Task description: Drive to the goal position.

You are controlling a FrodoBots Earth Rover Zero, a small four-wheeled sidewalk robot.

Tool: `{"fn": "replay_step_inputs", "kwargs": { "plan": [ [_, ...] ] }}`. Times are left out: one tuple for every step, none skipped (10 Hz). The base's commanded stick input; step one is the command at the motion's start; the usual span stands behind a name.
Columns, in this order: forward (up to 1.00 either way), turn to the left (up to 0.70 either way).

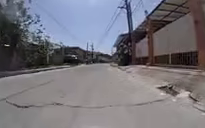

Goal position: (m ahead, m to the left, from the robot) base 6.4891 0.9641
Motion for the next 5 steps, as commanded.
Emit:
{"fn": "replay_step_inputs", "kwargs": {
  "plan": [
    [1.0,-0.23],
    [1.0,0.01],
    [1.0,0.01],
    [1.0,0.01],
    [1.0,0.01]
  ]
}}
